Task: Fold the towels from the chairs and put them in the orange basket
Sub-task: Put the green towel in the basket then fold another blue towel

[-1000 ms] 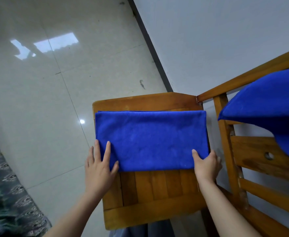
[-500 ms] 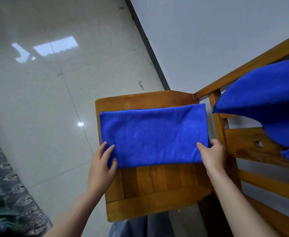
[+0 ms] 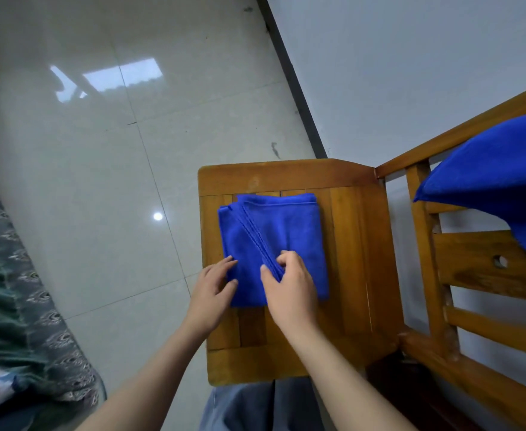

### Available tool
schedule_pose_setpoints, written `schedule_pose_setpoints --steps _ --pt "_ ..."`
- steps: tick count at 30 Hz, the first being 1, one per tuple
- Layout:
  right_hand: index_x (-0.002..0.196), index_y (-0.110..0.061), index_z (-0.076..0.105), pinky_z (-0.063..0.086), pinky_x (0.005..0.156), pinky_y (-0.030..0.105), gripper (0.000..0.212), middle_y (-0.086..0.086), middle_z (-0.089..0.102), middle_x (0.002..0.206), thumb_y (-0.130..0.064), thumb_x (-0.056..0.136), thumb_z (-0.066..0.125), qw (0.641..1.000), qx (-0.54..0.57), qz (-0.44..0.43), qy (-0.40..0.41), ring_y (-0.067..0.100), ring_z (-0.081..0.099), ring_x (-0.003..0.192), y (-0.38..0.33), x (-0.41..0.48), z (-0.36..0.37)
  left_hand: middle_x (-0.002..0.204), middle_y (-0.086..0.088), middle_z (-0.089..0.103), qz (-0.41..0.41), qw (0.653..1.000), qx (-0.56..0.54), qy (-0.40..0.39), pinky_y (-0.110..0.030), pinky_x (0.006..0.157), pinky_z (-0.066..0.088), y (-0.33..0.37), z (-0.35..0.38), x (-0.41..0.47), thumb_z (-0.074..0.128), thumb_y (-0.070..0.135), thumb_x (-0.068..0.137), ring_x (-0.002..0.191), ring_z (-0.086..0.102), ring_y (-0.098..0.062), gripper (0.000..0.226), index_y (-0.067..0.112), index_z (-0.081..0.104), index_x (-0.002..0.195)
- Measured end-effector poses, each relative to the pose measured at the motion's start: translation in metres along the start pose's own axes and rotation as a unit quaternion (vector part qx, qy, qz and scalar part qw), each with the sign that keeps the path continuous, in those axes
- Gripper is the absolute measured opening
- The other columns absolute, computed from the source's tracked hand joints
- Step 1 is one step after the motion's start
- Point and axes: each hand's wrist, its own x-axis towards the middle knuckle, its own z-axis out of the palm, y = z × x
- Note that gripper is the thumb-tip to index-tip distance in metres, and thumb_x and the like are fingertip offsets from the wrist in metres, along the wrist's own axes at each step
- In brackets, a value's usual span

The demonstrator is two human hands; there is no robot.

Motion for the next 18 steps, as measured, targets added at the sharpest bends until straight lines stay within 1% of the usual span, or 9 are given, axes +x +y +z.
schedule_pose_setpoints --steps 4,6,9,10,12,13,14,16,18 --pt "0.106 -0.016 0.049 0.034 0.073 0.019 0.022 -0.004 0.054 0.111 -0.033 0.093 0.051 0.999 -0.018 -0.013 -0.035 0.012 0.047 0.104 0.002 0.001 0.022 0.129 0.002 0.048 -0.051 0.993 -0.103 0.000 -0.029 0.106 0.032 -0.004 -0.004 0.003 0.038 0.014 0.097 0.126 0.039 -0.014 0.035 0.021 0.048 0.130" --pt "0.103 -0.017 0.048 0.036 0.073 0.020 0.020 -0.005 0.053 0.107 -0.034 0.093 0.051 0.998 -0.025 -0.030 -0.048 0.009 0.043 0.099 0.005 0.000 0.026 0.124 0.005 0.050 -0.055 0.990 -0.133 0.012 -0.024 0.101 0.033 -0.002 -0.004 0.003 0.035 0.014 0.098 0.122 0.042 -0.011 0.036 0.018 0.045 0.132" --pt "0.101 -0.018 0.050 0.034 0.074 0.021 0.019 -0.005 0.054 0.108 -0.036 0.093 0.049 0.992 -0.053 -0.044 -0.110 0.012 0.043 0.103 0.009 0.004 0.026 0.123 0.006 0.050 -0.059 0.982 -0.177 0.026 -0.020 0.098 0.032 0.003 -0.003 0.000 0.033 0.016 0.099 0.120 0.042 -0.009 0.039 0.018 0.036 0.138" --pt "0.093 -0.020 0.050 0.033 0.073 0.024 0.018 -0.005 0.055 0.103 -0.038 0.094 0.047 0.987 -0.061 -0.045 -0.139 0.015 0.046 0.103 0.010 0.007 0.024 0.125 0.004 0.049 -0.063 0.979 -0.190 0.033 -0.017 0.096 0.032 0.004 -0.002 -0.001 0.034 0.016 0.099 0.119 0.042 -0.009 0.041 0.019 0.033 0.140" --pt "0.069 -0.025 0.042 0.030 0.069 0.029 0.031 -0.004 0.052 0.080 -0.041 0.095 0.043 0.982 -0.070 -0.050 -0.165 0.024 0.052 0.096 0.013 0.015 0.015 0.131 -0.001 0.047 -0.060 0.976 -0.199 0.063 -0.013 0.092 0.034 0.007 0.001 -0.004 0.037 0.017 0.099 0.118 0.042 -0.009 0.045 0.019 0.029 0.142" --pt "0.064 -0.023 0.041 0.029 0.069 0.030 0.036 -0.003 0.051 0.075 -0.040 0.096 0.041 0.984 -0.075 -0.057 -0.148 0.026 0.053 0.095 0.016 0.020 0.009 0.136 -0.003 0.045 -0.050 0.980 -0.162 0.101 -0.018 0.096 0.036 0.006 0.002 -0.006 0.040 0.021 0.096 0.121 0.041 -0.012 0.048 0.017 0.029 0.143" --pt "0.067 -0.024 0.047 0.032 0.073 0.031 0.033 -0.001 0.055 0.080 -0.038 0.097 0.041 0.987 -0.086 -0.073 -0.110 0.026 0.053 0.099 0.021 0.027 0.002 0.140 -0.006 0.042 -0.036 0.986 -0.085 0.142 -0.028 0.102 0.036 0.005 0.003 -0.005 0.041 0.026 0.091 0.125 0.039 -0.016 0.054 0.015 0.030 0.143" --pt "0.098 -0.014 0.065 0.039 0.092 0.033 0.028 0.008 0.062 0.114 -0.031 0.097 0.042 0.981 -0.153 -0.116 0.004 0.027 0.049 0.117 0.033 0.043 -0.008 0.143 -0.013 0.040 0.018 0.971 0.125 0.204 -0.047 0.104 0.033 0.004 0.006 -0.001 0.039 0.027 0.080 0.132 0.029 -0.026 0.061 0.010 0.036 0.139" --pt "0.117 -0.006 0.062 0.044 0.097 0.041 0.041 0.016 0.055 0.131 -0.032 0.092 0.043 0.945 -0.255 -0.187 0.084 0.033 0.049 0.124 0.047 0.061 -0.012 0.143 -0.020 0.038 0.101 0.935 0.271 0.203 -0.050 0.103 0.032 0.004 0.014 0.010 0.037 0.026 0.077 0.136 0.019 -0.029 0.061 0.007 0.036 0.134"
